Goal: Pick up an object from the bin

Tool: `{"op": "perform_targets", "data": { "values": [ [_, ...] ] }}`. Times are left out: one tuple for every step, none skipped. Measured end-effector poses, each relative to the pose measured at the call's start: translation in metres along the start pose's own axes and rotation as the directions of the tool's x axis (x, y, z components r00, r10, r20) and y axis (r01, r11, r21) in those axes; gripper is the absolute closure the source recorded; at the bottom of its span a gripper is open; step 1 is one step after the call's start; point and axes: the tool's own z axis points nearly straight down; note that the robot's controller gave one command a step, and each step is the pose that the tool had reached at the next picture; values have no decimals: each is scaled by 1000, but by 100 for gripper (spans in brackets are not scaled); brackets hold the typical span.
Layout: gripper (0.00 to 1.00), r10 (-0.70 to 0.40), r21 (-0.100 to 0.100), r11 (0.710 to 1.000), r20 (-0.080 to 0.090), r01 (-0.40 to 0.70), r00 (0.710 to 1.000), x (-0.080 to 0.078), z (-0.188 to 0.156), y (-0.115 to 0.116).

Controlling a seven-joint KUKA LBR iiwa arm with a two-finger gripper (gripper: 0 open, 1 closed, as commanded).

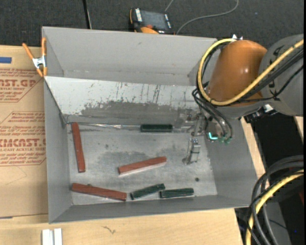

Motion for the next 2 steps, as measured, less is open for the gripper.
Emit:
{"op": "perform_targets", "data": {
  "values": [
    [0,89,-2,996,2,-89,996,17,39,52],
    [0,-273,1,962,3,273,962,-10,121,65]
  ]
}}
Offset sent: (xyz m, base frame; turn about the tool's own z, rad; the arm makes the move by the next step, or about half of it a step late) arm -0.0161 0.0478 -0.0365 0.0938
